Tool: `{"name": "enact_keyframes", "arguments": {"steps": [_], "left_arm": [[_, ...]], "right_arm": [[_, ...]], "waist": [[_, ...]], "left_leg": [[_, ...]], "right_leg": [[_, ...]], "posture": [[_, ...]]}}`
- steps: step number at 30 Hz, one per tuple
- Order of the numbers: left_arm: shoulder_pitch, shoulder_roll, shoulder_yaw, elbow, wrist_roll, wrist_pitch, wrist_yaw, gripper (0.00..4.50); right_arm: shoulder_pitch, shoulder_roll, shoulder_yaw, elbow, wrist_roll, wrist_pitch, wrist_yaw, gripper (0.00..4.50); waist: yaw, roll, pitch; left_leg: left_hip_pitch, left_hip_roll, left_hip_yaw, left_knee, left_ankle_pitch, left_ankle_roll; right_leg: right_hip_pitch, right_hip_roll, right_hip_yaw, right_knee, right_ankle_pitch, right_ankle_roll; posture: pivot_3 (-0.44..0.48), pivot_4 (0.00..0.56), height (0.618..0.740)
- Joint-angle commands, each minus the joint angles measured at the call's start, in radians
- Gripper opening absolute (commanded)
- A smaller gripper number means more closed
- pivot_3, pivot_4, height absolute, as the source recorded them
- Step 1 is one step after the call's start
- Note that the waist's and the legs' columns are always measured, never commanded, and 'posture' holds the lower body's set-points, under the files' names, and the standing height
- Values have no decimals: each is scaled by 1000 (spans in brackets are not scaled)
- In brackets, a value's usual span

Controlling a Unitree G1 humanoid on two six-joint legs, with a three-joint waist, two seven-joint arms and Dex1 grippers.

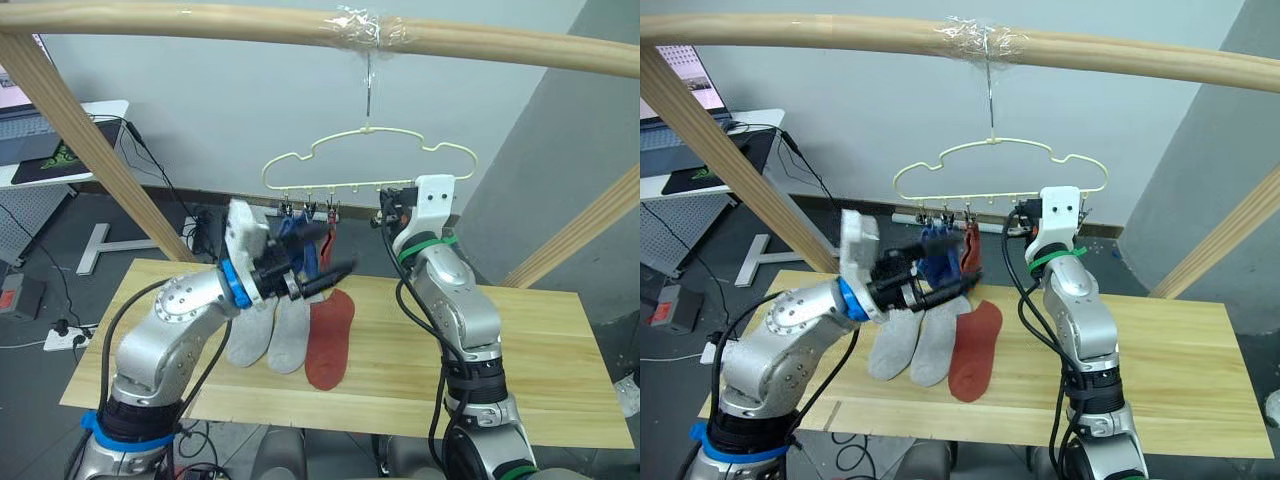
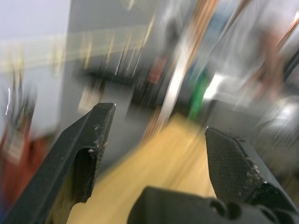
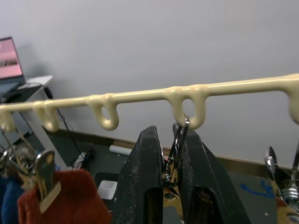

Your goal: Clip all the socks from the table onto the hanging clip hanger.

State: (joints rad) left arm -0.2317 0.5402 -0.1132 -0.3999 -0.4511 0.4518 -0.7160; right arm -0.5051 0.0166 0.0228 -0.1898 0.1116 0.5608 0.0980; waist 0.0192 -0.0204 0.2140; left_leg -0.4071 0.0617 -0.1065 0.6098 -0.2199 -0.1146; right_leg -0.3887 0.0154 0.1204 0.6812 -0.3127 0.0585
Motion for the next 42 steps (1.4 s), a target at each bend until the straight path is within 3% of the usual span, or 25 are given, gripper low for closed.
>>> {"name": "enact_keyframes", "arguments": {"steps": [1,5,11,15,21,32,37,42], "left_arm": [[51,-10,-135,144,181,-83,27,3716],[2,-98,-262,417,363,-248,71,4477],[-93,-245,-308,774,511,-392,158,4477],[-110,-252,-326,871,575,-385,144,4477],[-106,-246,-318,886,567,-427,63,3241],[-92,-317,-216,839,472,-446,29,21],[-65,-406,-114,649,274,-384,-21,21],[-80,-453,-89,496,237,-445,3,21]], "right_arm": [[-11,-47,-14,-38,36,32,56,89],[-5,-71,-21,-57,64,56,75,89],[16,-55,-20,-99,74,96,48,89],[38,-45,-10,-134,78,118,32,89],[39,-71,-19,-145,79,128,40,89],[-15,-150,-80,-127,142,169,96,89],[-86,-112,-208,-155,286,389,53,89],[-197,-64,-377,-170,404,628,-46,89]], "waist": [[-2,1,0],[1,1,1],[-5,1,0],[-22,2,0],[-28,2,-2],[-28,2,-2],[-25,3,-1],[-24,3,-1]], "left_leg": [[0,0,0,0,0,0],[0,0,-1,0,0,0],[-1,0,-1,1,0,0],[-1,0,-1,0,0,0],[0,-1,-1,1,0,1],[-1,-1,-1,0,1,1],[-1,-1,-2,1,1,1],[-2,-1,-3,1,1,1]], "right_leg": [[0,0,0,0,0,0],[0,0,-1,0,0,-1],[0,0,-1,0,0,-1],[0,0,-1,0,0,-1],[1,0,-1,1,0,0],[1,0,-1,1,0,0],[1,0,-2,1,0,0],[1,0,-2,3,0,-1]], "posture": [[118,189,740],[103,186,740],[70,181,740],[57,181,740],[54,185,740],[63,192,740],[64,192,740],[59,191,740]]}}
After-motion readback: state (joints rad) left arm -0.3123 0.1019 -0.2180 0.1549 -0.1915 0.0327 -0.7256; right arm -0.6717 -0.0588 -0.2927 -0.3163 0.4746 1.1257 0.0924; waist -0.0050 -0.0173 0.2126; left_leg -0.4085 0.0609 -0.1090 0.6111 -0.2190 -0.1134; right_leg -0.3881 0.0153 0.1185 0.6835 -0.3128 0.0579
